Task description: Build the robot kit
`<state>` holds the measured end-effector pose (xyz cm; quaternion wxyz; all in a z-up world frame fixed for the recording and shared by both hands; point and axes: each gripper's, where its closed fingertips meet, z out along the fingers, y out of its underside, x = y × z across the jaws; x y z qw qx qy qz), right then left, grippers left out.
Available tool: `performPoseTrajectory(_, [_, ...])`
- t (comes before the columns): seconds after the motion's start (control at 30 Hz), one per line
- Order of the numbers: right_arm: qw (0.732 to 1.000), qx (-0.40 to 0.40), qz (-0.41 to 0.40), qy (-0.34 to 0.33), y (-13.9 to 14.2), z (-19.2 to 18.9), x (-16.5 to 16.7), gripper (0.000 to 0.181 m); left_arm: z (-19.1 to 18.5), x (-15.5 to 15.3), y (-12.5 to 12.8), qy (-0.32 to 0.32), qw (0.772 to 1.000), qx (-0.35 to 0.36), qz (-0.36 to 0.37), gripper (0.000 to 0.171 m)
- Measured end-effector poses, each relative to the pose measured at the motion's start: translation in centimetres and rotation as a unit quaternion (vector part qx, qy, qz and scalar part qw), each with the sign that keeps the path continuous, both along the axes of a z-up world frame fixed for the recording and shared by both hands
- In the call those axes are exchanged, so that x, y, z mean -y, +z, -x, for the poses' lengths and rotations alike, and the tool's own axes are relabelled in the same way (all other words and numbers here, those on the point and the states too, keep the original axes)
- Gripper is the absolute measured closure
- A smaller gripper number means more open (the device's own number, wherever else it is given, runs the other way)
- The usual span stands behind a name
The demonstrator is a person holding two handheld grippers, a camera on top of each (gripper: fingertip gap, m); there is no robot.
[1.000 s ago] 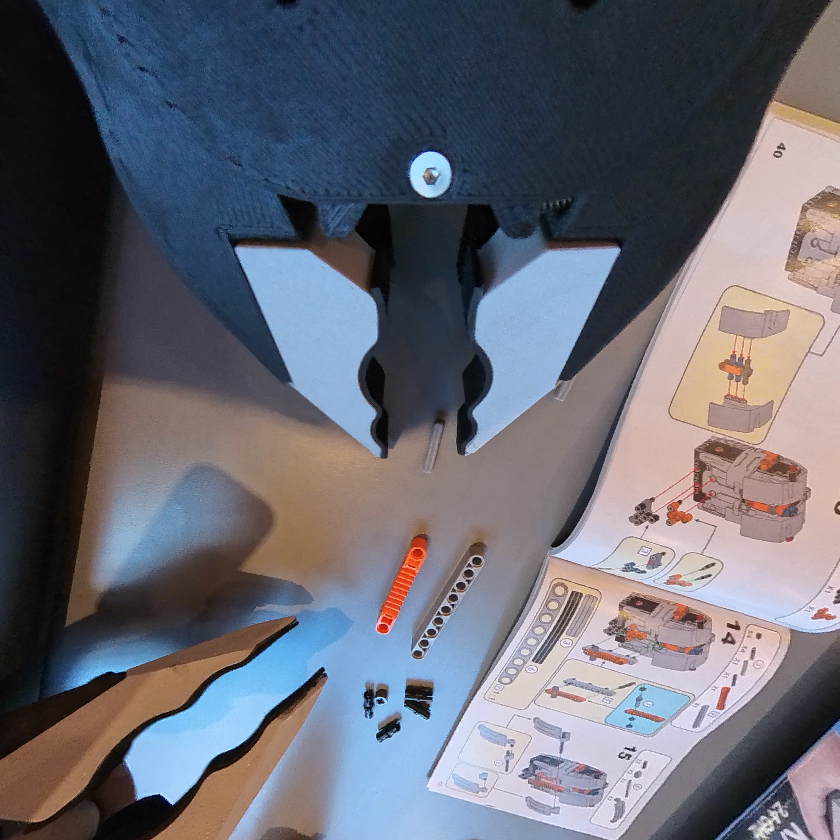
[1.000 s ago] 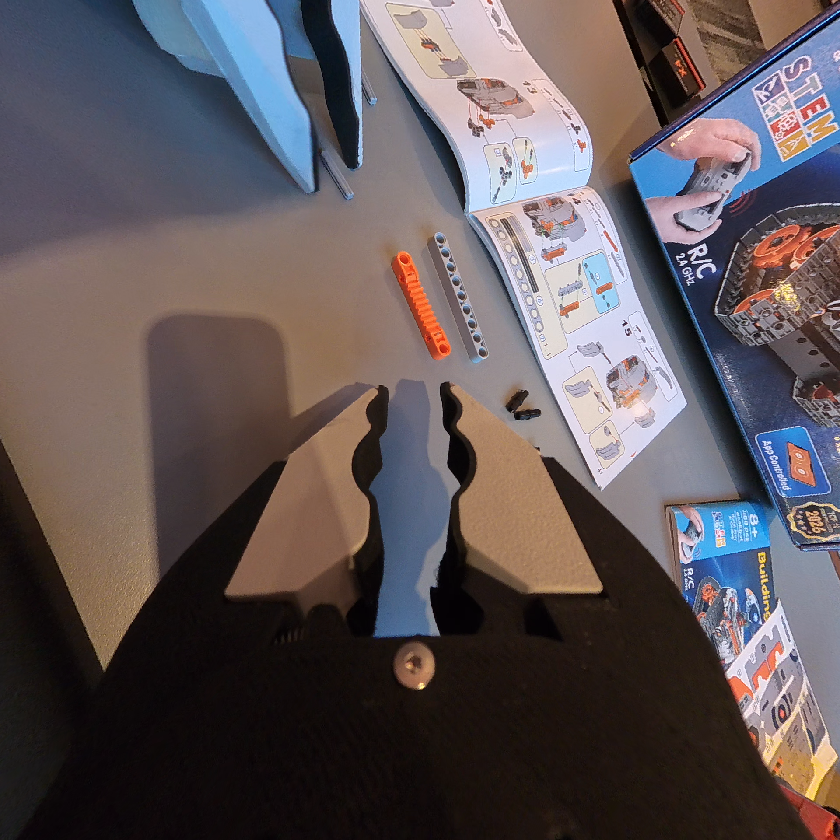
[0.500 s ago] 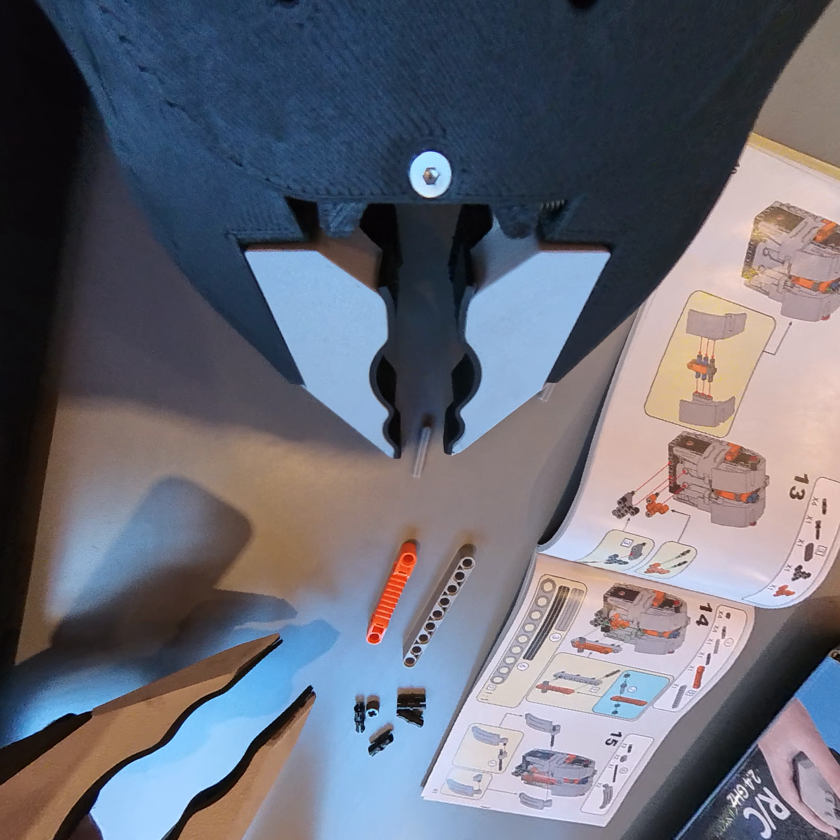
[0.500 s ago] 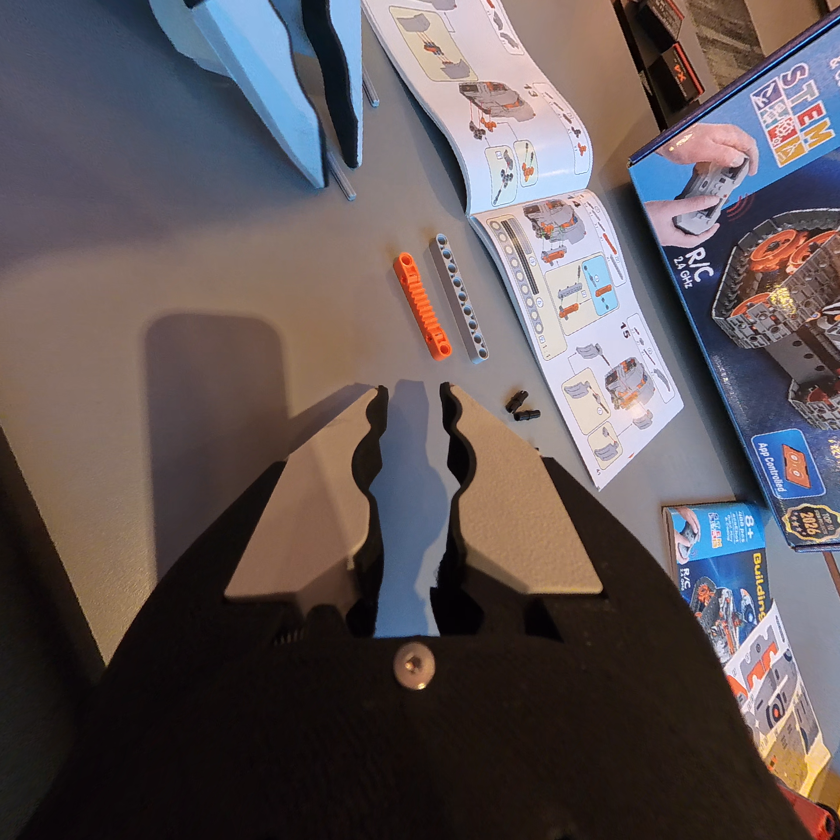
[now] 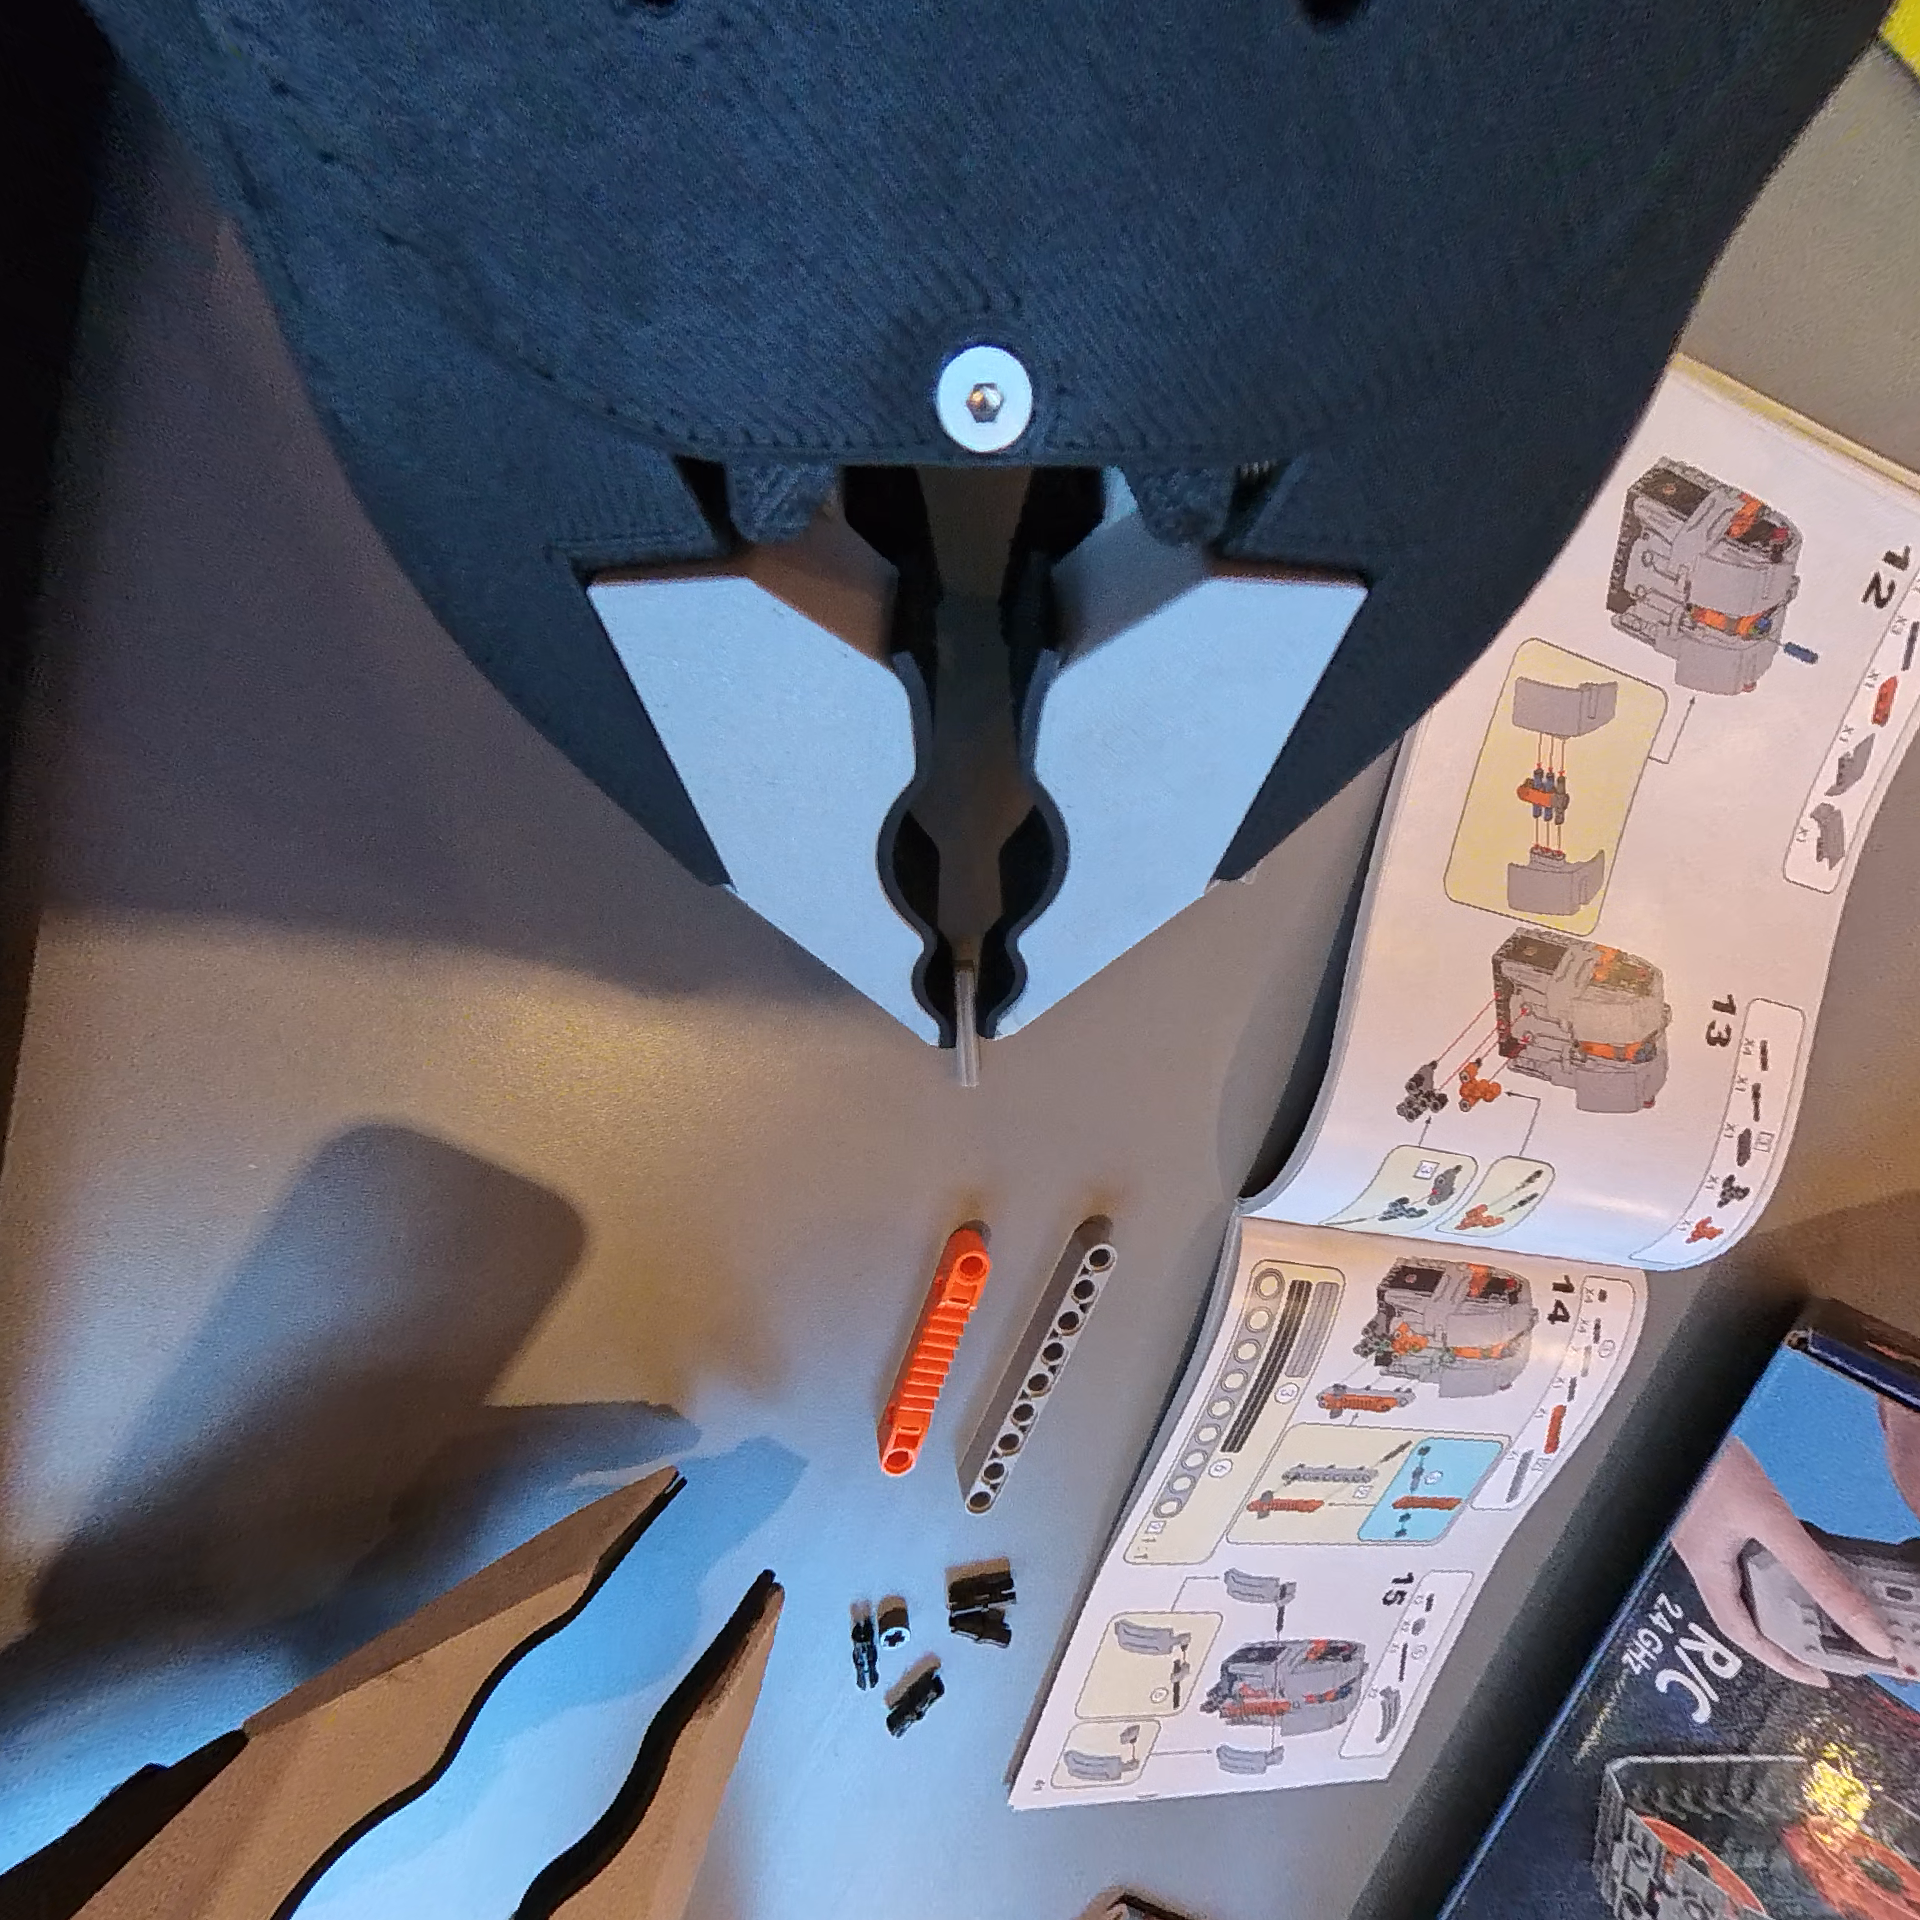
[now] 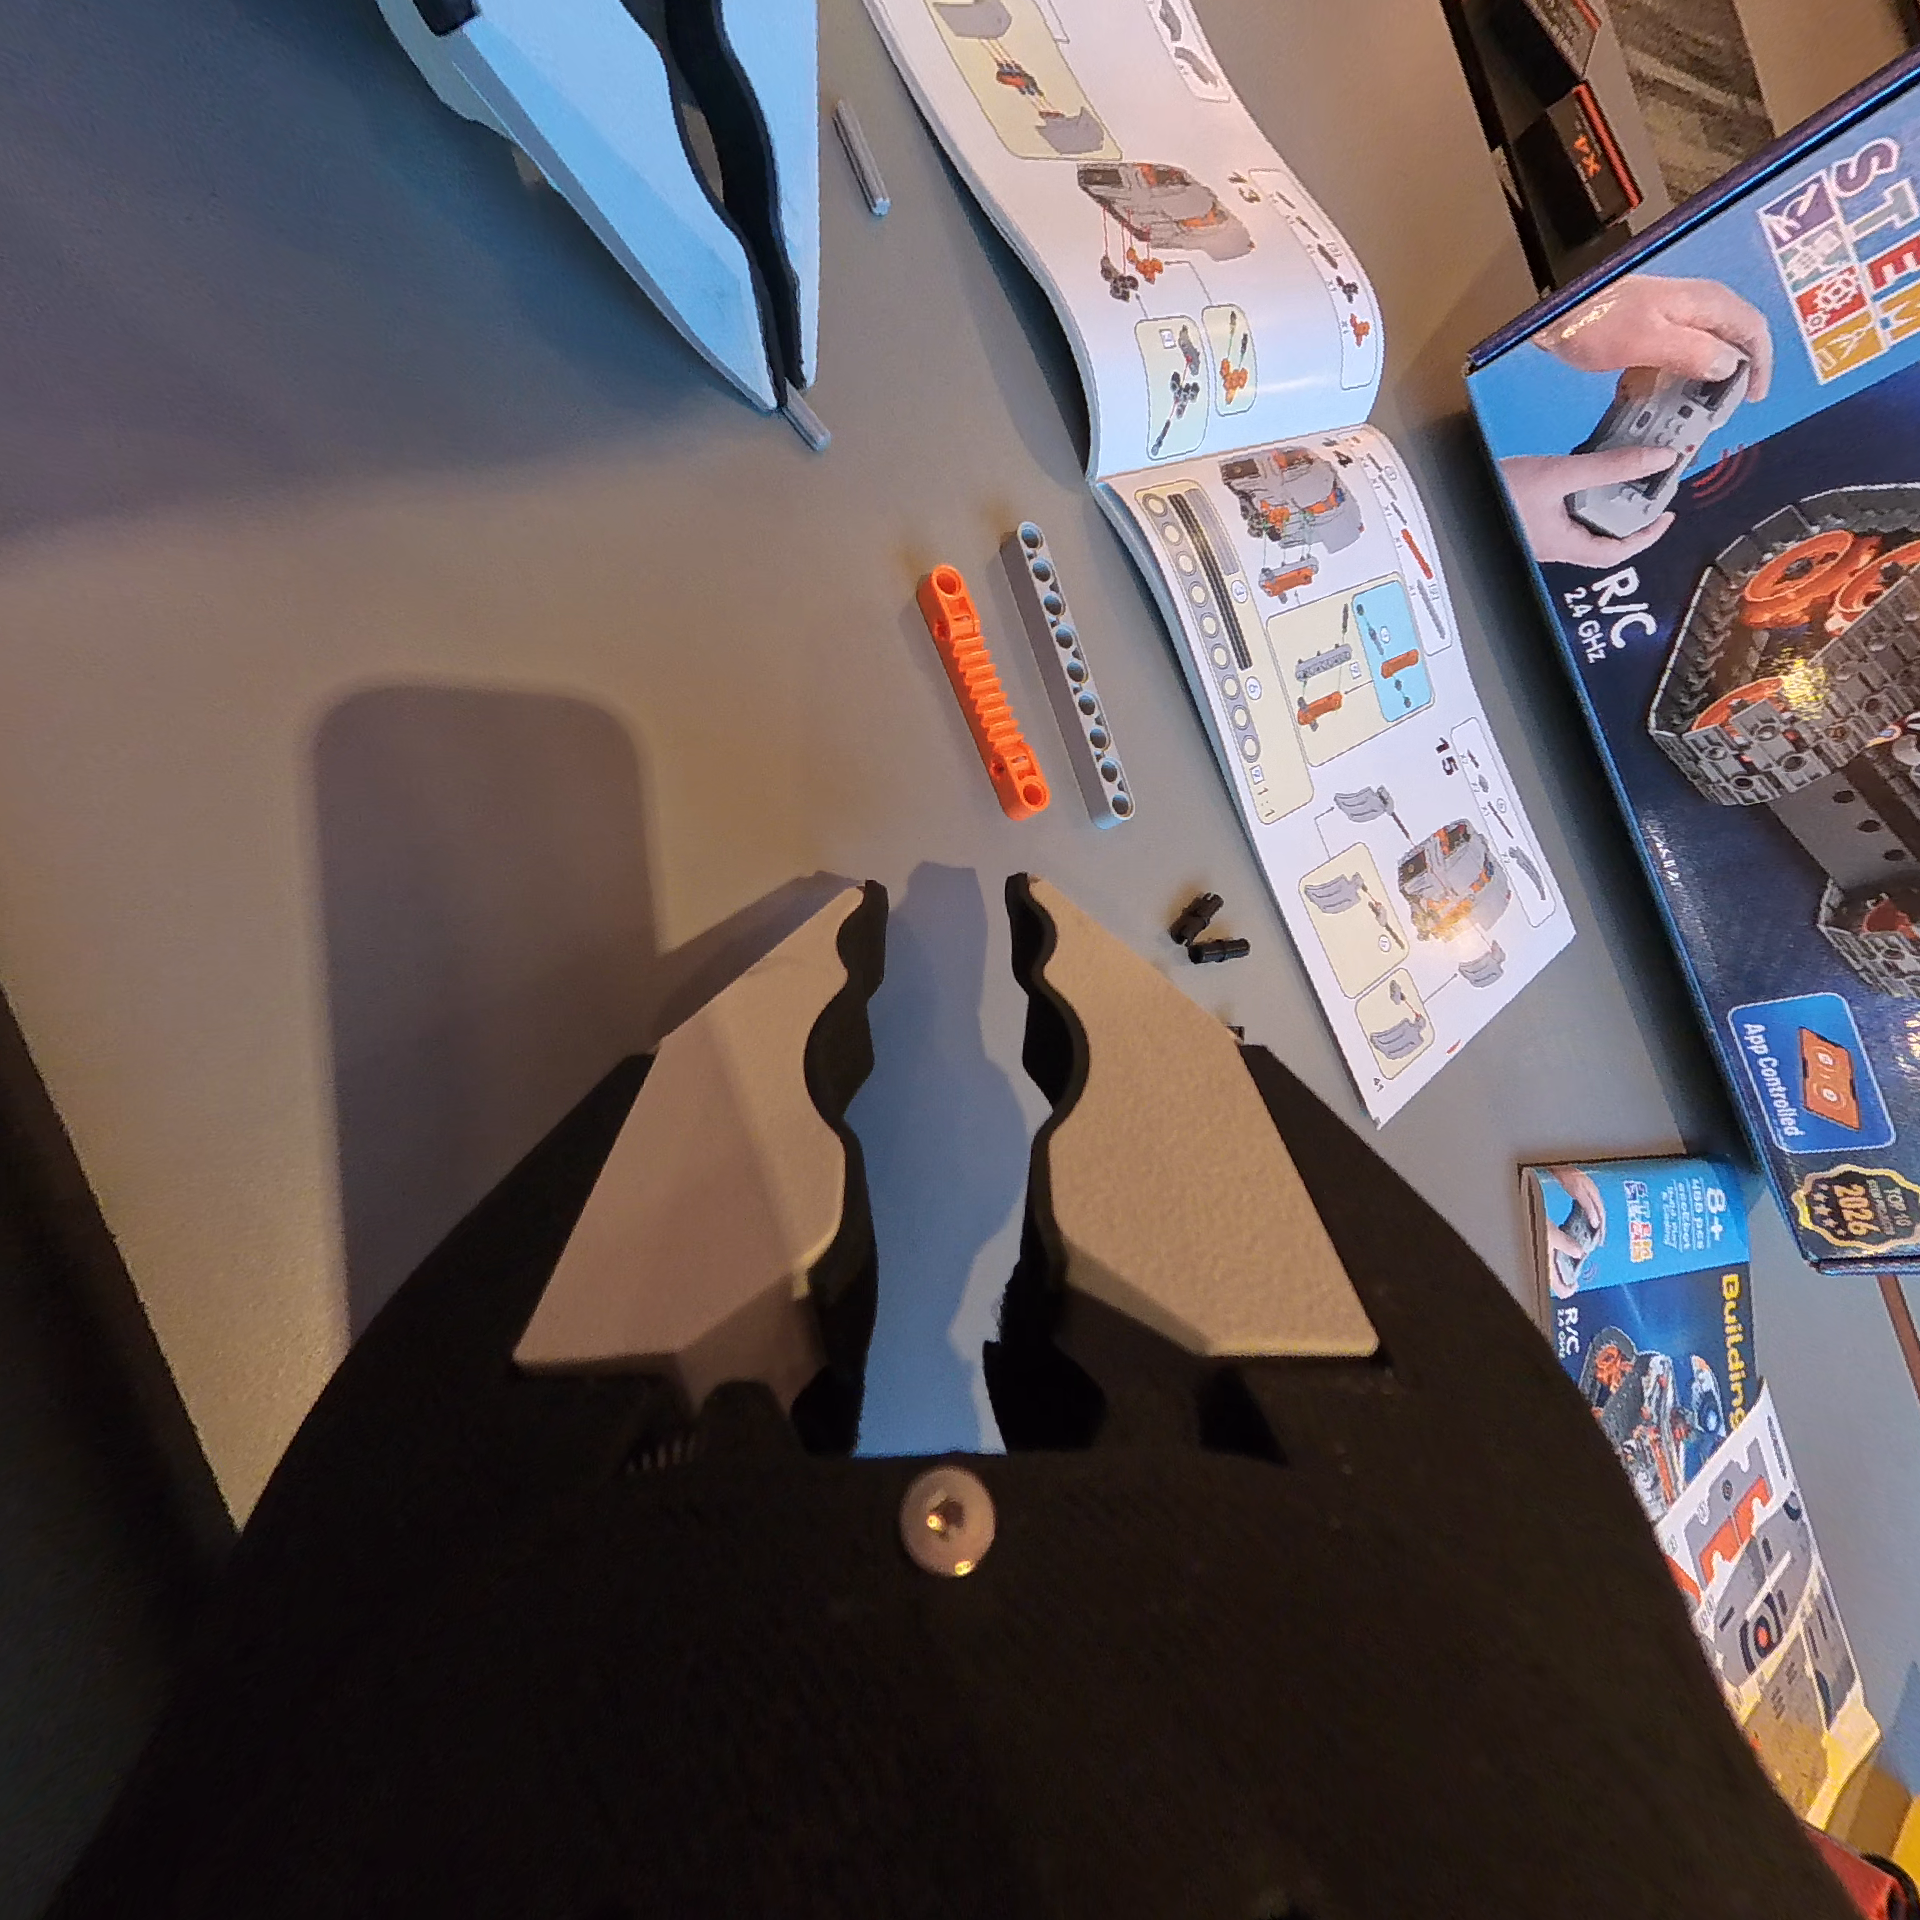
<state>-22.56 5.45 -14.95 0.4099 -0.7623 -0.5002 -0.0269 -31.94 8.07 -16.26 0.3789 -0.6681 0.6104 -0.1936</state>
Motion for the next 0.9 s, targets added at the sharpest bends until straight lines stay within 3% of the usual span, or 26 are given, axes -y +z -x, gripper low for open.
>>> performPoseTrajectory(0.37, [1.000,0.003,0.001,0.003,0.0,0.0,0.1,0.159,-0.1,-0.3,0.5,0.009,1.000,0.014,0.006,0.171])
performPoseTrajectory(0.43, [1.000,0.004,-0.002,0.002,0.1,-0.1,0.1,0.159,-0.2,-0.6,1.8,0.029,0.999,0.037,0.017,0.171])
performPoseTrajectory(0.57, [1.000,0.001,-0.004,0.002,0.3,0.0,0.1,0.159,1.2,-2.1,7.1,0.106,0.991,0.081,0.014,0.171])
performPoseTrajectory(0.67, [1.000,0.008,-0.004,0.004,0.2,-0.1,0.1,0.159,5.3,-3.8,12.3,0.165,0.982,0.082,-0.030,0.171])
performPoseTrajectory(0.77, [1.000,0.009,-0.011,0.000,0.5,-0.4,0.0,0.159,13.3,-7.6,17.0,0.278,0.950,0.039,-0.134,0.171])
performPoseTrajectory(0.83, [1.000,0.005,-0.017,-0.001,0.9,-0.4,0.0,0.159,19.4,-9.7,17.0,0.353,0.925,-0.025,-0.134,0.171])
performPoseTrajectory(0.9, [1.000,0.008,-0.022,-0.003,1.1,-0.6,0.1,0.159,24.1,-10.8,14.9,0.411,0.905,-0.069,-0.080,0.171])
